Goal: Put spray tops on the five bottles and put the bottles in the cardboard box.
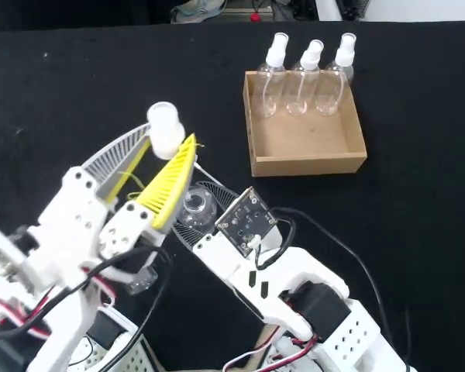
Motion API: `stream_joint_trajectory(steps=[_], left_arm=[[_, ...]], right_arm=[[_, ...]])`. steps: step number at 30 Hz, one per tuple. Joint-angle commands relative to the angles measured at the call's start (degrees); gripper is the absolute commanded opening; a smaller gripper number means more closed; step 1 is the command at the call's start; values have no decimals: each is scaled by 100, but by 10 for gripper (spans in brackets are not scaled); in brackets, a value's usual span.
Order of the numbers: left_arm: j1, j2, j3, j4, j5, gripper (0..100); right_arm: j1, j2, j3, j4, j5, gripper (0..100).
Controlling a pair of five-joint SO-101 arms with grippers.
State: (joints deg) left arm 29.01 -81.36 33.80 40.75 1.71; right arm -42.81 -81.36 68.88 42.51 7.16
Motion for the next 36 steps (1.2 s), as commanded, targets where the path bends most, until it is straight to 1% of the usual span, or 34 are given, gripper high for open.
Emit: stream_joint_trajectory(steps=[1,11,16,21,29,32,36], left_arm=[[66,70,145,-343,35,37],[4,18,664,-343,-18,37],[-462,18,892,-378,-18,37],[-611,18,1007,-343,-9,37],[-611,9,1007,-334,-9,37],[-523,9,936,-18,26,37],[-92,9,857,396,35,35]], right_arm=[[-53,31,-57,-9,-18,53],[-53,22,-57,-9,-18,53],[-53,13,-57,0,-18,53],[-53,4,-57,0,-18,53],[-53,-13,-75,123,-18,53],[-53,-13,-75,123,-18,53],[-53,-13,-75,123,-18,53]])
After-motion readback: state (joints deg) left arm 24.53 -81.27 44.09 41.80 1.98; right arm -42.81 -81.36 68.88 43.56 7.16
